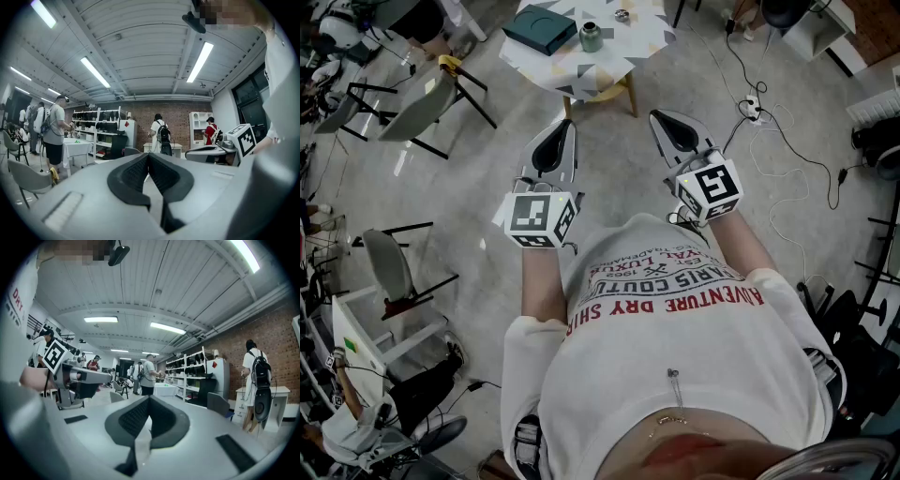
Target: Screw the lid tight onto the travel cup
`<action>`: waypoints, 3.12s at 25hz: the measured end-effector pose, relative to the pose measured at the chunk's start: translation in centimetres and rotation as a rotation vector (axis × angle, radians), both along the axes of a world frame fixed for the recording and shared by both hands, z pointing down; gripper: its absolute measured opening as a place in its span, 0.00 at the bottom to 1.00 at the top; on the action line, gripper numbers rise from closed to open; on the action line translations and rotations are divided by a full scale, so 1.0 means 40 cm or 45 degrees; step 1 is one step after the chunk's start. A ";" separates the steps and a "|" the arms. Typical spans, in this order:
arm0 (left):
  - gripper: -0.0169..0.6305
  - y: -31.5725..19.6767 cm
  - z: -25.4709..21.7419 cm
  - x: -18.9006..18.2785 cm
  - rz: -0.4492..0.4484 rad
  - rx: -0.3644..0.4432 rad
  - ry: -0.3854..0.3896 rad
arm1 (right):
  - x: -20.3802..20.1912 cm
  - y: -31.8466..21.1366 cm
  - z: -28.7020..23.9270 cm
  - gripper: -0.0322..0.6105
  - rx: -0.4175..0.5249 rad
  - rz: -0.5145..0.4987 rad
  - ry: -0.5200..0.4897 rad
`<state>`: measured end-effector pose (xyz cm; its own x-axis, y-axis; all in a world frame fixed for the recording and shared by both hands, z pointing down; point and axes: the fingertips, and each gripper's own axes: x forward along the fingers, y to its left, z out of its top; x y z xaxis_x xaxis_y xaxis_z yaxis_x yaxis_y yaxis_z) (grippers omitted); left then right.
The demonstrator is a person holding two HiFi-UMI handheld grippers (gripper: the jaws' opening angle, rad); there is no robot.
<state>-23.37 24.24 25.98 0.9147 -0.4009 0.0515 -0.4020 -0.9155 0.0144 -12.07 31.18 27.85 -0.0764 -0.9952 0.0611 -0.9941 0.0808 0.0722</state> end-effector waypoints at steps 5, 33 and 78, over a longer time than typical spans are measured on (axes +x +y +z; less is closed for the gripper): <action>0.05 -0.020 0.008 0.003 -0.002 -0.005 0.001 | 0.000 -0.014 0.005 0.07 -0.004 0.001 0.003; 0.43 -0.137 0.151 0.076 -0.036 -0.161 -0.021 | 0.114 -0.147 0.097 0.36 -0.153 -0.046 -0.066; 0.62 -0.783 0.677 0.686 -0.526 -0.450 -0.360 | 0.784 -0.986 0.522 0.37 -0.734 -0.586 0.117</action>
